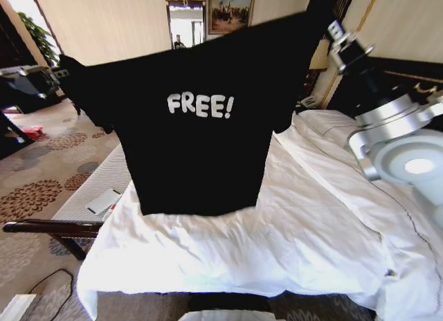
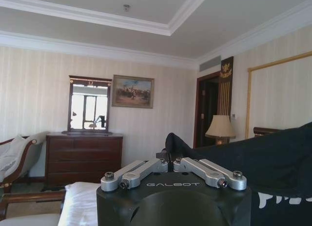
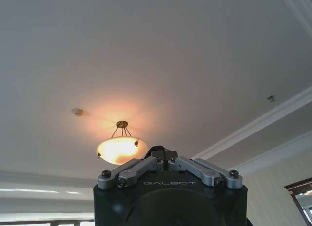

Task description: Fold the clothes on the bed.

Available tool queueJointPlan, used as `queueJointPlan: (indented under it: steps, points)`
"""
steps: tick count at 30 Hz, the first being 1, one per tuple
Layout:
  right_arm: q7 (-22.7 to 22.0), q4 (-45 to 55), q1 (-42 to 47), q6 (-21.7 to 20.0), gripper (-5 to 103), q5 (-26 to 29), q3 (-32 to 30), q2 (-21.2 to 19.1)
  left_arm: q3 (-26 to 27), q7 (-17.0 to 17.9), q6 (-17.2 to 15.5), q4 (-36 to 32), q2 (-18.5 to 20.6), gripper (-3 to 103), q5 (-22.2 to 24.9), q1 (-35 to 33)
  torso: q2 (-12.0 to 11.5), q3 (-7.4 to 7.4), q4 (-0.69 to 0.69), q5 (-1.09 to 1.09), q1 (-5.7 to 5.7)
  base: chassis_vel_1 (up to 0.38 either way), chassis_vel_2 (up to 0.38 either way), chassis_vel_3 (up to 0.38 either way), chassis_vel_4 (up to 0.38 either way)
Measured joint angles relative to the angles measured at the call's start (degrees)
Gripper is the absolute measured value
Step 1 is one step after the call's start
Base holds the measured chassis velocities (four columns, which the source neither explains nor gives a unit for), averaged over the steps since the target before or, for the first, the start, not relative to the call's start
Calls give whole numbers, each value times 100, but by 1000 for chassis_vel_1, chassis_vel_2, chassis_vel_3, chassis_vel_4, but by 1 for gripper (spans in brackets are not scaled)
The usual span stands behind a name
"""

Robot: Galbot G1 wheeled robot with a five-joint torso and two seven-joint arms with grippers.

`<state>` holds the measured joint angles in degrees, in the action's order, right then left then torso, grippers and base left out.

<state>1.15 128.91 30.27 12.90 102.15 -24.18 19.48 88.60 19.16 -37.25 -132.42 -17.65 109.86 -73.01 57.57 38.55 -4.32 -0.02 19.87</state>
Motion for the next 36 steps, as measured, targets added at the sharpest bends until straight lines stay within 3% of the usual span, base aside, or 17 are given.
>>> queueJointPlan:
  steps: [2,6,9,12,13,15,17,18,23,27,30,31,33,35,36]
  points:
    - [2,86,199,-20,0,25,-189,-50,38,-2,-10,-82,-21,0,47,-14,0,0,-1,2,0,0,0,0,0]
    - [-298,663,1498,-183,0,95,-1130,-197,257,168,-151,-518,-156,0,441,-120,0,0,-1,4,-1,0,0,0,0]
    - [-579,971,1706,-198,0,232,-1405,-240,431,355,-264,-710,-211,0,703,-158,0,1,2,2,-1,0,0,0,0]
    - [-764,1401,1752,-201,0,664,-2111,-501,1062,514,-330,-901,-134,0,1295,-171,0,0,1,0,0,0,0,0,0]
    - [-764,1401,1752,-201,0,664,-2111,-501,1062,514,-330,-901,-134,0,1295,-171,0,0,1,0,0,0,0,0,0]
    - [-904,1467,1723,-245,0,1296,-2834,-779,1691,568,-343,-955,23,0,1992,-152,1,0,1,1,-1,0,0,0,0]
    - [-995,1472,1712,-262,0,1541,-3099,-888,1875,584,-344,-955,74,0,2201,-136,1,-1,2,2,-2,0,0,0,0]
    - [-1147,1474,1686,-275,0,1914,-3540,-1064,2190,585,-343,-950,175,0,2544,-112,1,-1,1,2,-2,0,0,0,0]
    - [-1400,1474,1658,-283,0,2195,-4019,-1290,2511,594,-339,-896,260,0,2850,-97,1,-1,0,2,-2,0,0,0,0]
    - [-1711,1462,1727,-342,0,1763,-3652,-1114,2159,710,-357,-965,64,0,2645,-172,1,0,0,0,-2,0,0,0,0]
    - [-2161,1449,1772,-495,0,833,-2708,-689,1766,826,-456,-1080,-298,0,2283,-699,1,0,-1,4,-1,0,0,0,0]
    - [-2161,1449,1772,-495,0,833,-2708,-689,1766,826,-456,-1080,-298,0,2283,-699,1,0,-1,4,-1,0,0,0,0]
    - [-2302,1438,1852,-681,0,182,-1790,-353,1366,804,-482,-1088,-616,0,1609,-1114,1,1,3,4,-1,0,0,0,0]
    - [-2428,1191,1962,-801,0,-644,-717,75,279,775,-485,-1084,-914,0,647,-1203,0,1,4,2,-2,0,0,0,0]
    - [-2428,1191,1962,-801,0,-644,-717,75,279,775,-485,-1084,-914,0,647,-1203,0,1,4,2,-2,0,0,0,0]
